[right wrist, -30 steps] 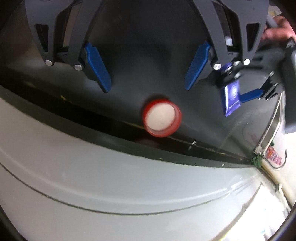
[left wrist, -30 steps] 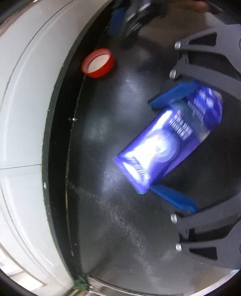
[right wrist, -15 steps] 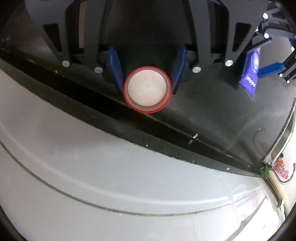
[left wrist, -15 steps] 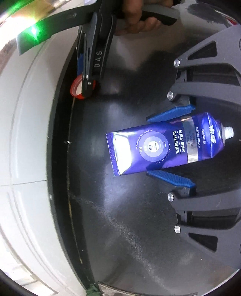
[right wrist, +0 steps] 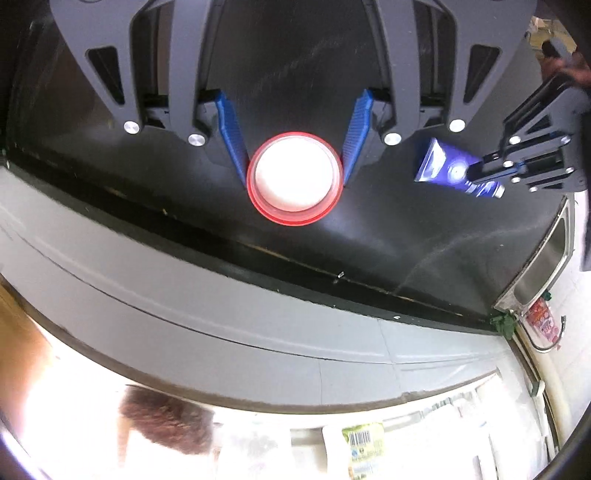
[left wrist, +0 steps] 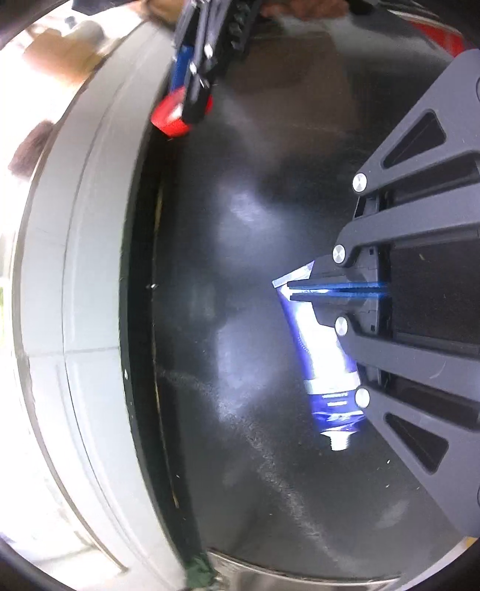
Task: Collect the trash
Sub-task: 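Carry tube and red lid down over the floor bin and open both tools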
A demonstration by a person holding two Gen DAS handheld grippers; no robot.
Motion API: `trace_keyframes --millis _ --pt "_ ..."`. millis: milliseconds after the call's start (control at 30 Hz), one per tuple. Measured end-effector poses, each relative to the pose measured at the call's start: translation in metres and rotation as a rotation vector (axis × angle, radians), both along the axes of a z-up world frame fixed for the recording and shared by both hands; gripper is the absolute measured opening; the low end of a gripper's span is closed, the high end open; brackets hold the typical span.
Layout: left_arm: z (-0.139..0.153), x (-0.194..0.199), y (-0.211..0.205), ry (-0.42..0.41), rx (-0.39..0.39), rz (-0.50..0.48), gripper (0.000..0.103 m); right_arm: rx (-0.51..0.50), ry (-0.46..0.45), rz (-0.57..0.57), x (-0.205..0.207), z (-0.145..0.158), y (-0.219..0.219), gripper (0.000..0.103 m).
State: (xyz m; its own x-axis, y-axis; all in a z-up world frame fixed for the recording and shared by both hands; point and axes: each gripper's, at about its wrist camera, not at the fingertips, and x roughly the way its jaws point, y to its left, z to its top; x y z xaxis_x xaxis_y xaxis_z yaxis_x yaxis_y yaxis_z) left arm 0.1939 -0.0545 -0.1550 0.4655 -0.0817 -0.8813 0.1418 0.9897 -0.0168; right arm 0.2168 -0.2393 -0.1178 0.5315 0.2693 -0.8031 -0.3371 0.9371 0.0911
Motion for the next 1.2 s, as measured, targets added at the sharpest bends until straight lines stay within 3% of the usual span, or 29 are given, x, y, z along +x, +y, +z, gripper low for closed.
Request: trace_keyframes --millis 33,67,100,133,167,333,567,633,700,767,833,967,1200 --pt "-0.002 -0.002 0.002 0.009 0.005 -0.033 0.021 0.010 0.008 -0.011 -0.007 0.001 -0.003 0.049" --pt "-0.004 -0.005 0.006 0.013 0.021 -0.086 0.061 0.017 0.012 -0.020 -0.012 0.003 -0.007 0.050" --pt "-0.003 -0.008 0.010 -0.002 0.045 -0.120 0.081 0.016 0.010 -0.024 -0.020 0.005 -0.010 0.050" --pt "0.000 -0.012 0.017 -0.034 0.069 -0.154 0.092 0.011 0.010 -0.025 -0.027 0.005 -0.014 0.050" --pt "0.003 -0.015 0.025 -0.072 0.089 -0.206 0.092 -0.002 0.008 -0.030 -0.038 0.005 -0.017 0.050" --pt "-0.011 -0.004 0.056 0.006 0.146 -0.497 0.092 -0.035 0.023 -0.084 -0.071 0.002 -0.030 0.050" --pt "-0.051 0.016 0.060 0.083 0.175 -0.719 0.092 -0.044 0.061 -0.182 -0.114 0.000 -0.045 0.050" --pt "-0.051 0.020 0.057 0.058 0.152 -0.758 0.092 -0.045 0.064 -0.190 -0.123 0.000 -0.045 0.050" --pt "-0.052 0.021 0.054 0.076 0.131 -0.758 0.088 -0.044 0.064 -0.201 -0.129 0.002 -0.046 0.050" --pt "-0.049 0.023 0.052 0.089 0.098 -0.721 0.065 -0.038 0.060 -0.206 -0.131 0.004 -0.043 0.050" --pt "-0.046 0.016 0.045 0.086 0.113 -0.691 0.053 -0.021 0.052 -0.206 -0.128 0.007 -0.035 0.050" --pt "-0.043 -0.009 0.031 0.085 0.130 -0.608 0.050 0.010 0.035 -0.192 -0.124 0.015 -0.024 0.050" --pt "-0.015 -0.044 0.029 0.060 0.085 -0.344 0.050 0.045 0.009 -0.141 -0.113 0.027 -0.001 0.050"
